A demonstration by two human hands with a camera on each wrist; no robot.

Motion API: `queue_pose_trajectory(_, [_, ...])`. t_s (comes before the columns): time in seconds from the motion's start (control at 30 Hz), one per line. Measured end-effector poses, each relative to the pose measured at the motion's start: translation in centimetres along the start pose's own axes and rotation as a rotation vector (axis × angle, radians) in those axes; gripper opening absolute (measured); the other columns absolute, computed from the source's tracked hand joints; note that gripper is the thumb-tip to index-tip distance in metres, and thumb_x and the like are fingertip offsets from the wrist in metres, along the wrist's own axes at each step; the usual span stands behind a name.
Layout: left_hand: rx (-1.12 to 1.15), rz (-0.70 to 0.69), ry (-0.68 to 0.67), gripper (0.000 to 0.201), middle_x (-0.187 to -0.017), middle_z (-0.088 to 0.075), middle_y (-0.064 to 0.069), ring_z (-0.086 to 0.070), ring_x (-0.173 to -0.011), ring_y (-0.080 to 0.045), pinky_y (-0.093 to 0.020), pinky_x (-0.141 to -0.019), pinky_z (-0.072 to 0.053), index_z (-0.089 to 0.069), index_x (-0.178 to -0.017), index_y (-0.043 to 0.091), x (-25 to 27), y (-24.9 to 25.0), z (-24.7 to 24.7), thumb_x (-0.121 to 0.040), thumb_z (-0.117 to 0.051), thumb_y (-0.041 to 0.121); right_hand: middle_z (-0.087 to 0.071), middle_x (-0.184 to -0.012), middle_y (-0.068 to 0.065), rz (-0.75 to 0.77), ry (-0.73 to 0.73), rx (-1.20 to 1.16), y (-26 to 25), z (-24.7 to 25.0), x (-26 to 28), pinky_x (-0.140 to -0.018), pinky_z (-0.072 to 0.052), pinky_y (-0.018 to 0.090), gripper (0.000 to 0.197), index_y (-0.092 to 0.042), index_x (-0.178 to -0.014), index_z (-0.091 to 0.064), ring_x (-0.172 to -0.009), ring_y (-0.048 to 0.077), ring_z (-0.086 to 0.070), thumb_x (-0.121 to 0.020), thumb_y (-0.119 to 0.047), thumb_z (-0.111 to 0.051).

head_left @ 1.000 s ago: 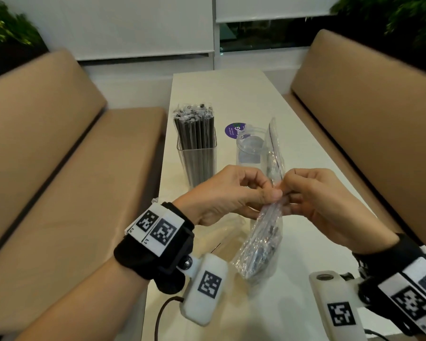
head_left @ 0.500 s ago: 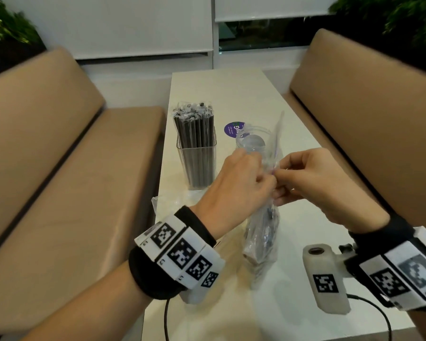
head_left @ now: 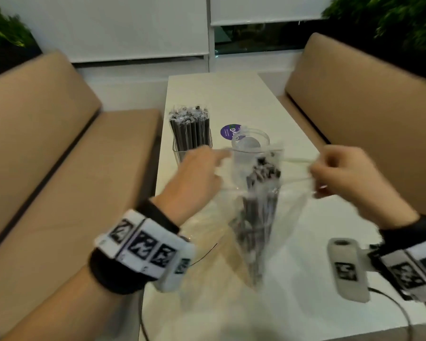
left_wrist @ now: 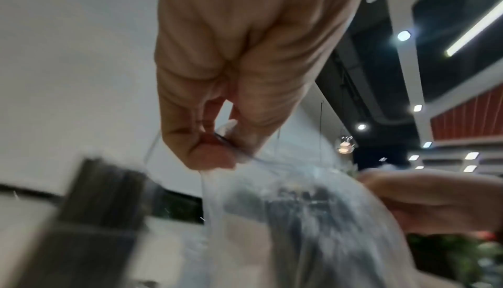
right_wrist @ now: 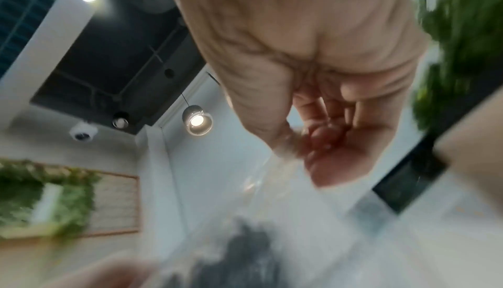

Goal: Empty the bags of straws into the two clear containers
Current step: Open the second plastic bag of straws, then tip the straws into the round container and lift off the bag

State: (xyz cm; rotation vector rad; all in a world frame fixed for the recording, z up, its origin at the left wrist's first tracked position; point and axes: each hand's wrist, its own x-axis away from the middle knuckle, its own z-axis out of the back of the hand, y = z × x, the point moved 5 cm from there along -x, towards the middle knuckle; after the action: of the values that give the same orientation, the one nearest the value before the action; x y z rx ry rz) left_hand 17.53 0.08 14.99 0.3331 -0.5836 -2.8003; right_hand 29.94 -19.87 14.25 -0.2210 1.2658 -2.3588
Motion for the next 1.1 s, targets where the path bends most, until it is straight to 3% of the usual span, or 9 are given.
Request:
queue_pose_trajectory(0.2, [0.032, -0.202, 0.068, 0.091, -0.131, -0.050, 0.001, -0.052, -0.110, -0.013, -0.032, -0.092, -0.047, -0.020, -0.153, 0.026, 2.4, 1.6, 1.0, -0.078, -0.057, -0.008, -0.056, -0.065, 0.019, 0.067, 0.141, 0.057, 1.0, 3.1, 2.6, -0.055, -0.056, 0.035, 0.018, -0.012, -0.072, -0.061, -0.052, 0.026, -0.060, -0.083, 0.001, -0.056])
queue_pose_trajectory(0.33, [0.158, -0.347, 0.038, 0.098, -0.153, -0.036, 0.005, -0.038, -0.137, -0.008, -0.008, -0.108, -0.029, -0.018, -0.154, 0.019, 2.8, 2.6, -0.3, -0.069, -0.049, -0.017, -0.060, -0.071, 0.023, 0.063, 0.183, 0.052, 1.5, 3.8, 3.8, -0.057, -0.059, 0.040, 0.029, -0.023, -0.080, -0.067, -0.052, 0.027, -0.061, -0.079, 0.004, -0.055])
queue_pose_trajectory(0.5, [-0.047, -0.127, 0.063, 0.082, -0.162, -0.017, 0.005, -0.058, -0.084, -0.020, -0.028, -0.076, -0.046, -0.011, -0.149, 0.051, 3.9, 1.2, -0.8, -0.088, -0.046, 0.008, -0.070, -0.075, 0.011, -0.063, 0.214, 0.024, 4.1, 5.0, 5.0, -0.061, -0.061, 0.043, 0.031, -0.037, -0.076, -0.070, -0.050, 0.019, -0.069, -0.082, -0.011, -0.052])
queue_pose_trajectory(0.67, [0.805, -0.019, -0.191, 0.095, -0.155, -0.026, 0.024, -0.063, -0.106, 0.004, -0.018, -0.066, -0.053, -0.010, -0.147, 0.055, 2.9, 1.4, -3.7, -0.088, -0.034, -0.016, -0.072, -0.098, 0.008, -0.152, 0.051, -0.188, 3.7, 2.5, 5.4, -0.060, -0.061, 0.039, 0.036, -0.021, -0.088, -0.072, -0.072, 0.023, -0.073, -0.093, -0.008, -0.039])
queue_pose_trajectory(0.73, [1.050, 0.092, -0.183, 0.101, -0.121, -0.062, -0.001, -0.068, -0.097, -0.006, -0.037, -0.079, -0.060, -0.018, -0.149, 0.048, 2.4, 1.3, -4.9, -0.082, -0.041, -0.024, -0.071, -0.100, 0.018, -0.175, 0.033, -0.246, 4.0, 2.1, 5.2, -0.064, -0.060, 0.039, 0.040, -0.009, -0.091, -0.074, -0.082, 0.034, -0.072, -0.093, -0.001, -0.034])
queue_pose_trajectory(0.83, [1.030, 0.125, -0.168, 0.105, -0.073, -0.048, 0.000, -0.052, -0.069, -0.012, -0.028, -0.080, -0.050, -0.022, -0.150, 0.043, 2.3, 1.1, -6.1, -0.075, -0.058, -0.021, -0.072, -0.091, 0.024, -0.197, 0.067, -0.290, 5.3, 1.6, 4.8, -0.063, -0.058, 0.034, 0.042, -0.001, -0.082, -0.071, -0.078, 0.035, -0.071, -0.087, 0.010, -0.031])
queue_pose_trajectory(0.97, [0.775, 0.142, -0.374, 0.113, -0.110, -0.044, -0.001, -0.052, -0.063, -0.003, -0.017, -0.067, -0.046, 0.002, -0.145, 0.059, 3.1, 1.0, -8.0, -0.077, -0.067, 0.000, -0.064, -0.086, 0.021, -0.286, 0.047, -0.306, 7.6, 0.1, 4.7, -0.061, -0.055, 0.033, 0.035, 0.008, -0.089, -0.066, -0.061, 0.020, -0.064, -0.089, 0.012, -0.031])
queue_pose_trajectory(1.03, [0.754, 0.230, -0.503, 0.115, -0.141, -0.034, 0.001, -0.065, -0.097, -0.010, -0.026, -0.070, -0.055, 0.016, -0.136, 0.068, 3.7, 0.8, -9.4, -0.081, -0.067, 0.010, -0.065, -0.086, 0.017, -0.345, 0.009, -0.358, 8.4, -0.8, 4.9, -0.062, -0.054, 0.032, 0.036, 0.001, -0.089, -0.068, -0.065, 0.023, -0.060, -0.090, 0.009, -0.032])
queue_pose_trajectory(1.1, [0.888, 0.374, -0.592, 0.114, -0.126, -0.057, -0.012, -0.063, -0.101, -0.028, -0.045, -0.083, -0.060, 0.026, -0.133, 0.066, 4.5, 1.2, -10.6, -0.087, -0.062, 0.009, -0.071, -0.085, 0.009, -0.375, -0.074, -0.398, 8.6, -1.8, 5.3, -0.062, -0.053, 0.031, 0.034, -0.010, -0.091, -0.071, -0.065, 0.019, -0.064, -0.096, -0.002, -0.038])
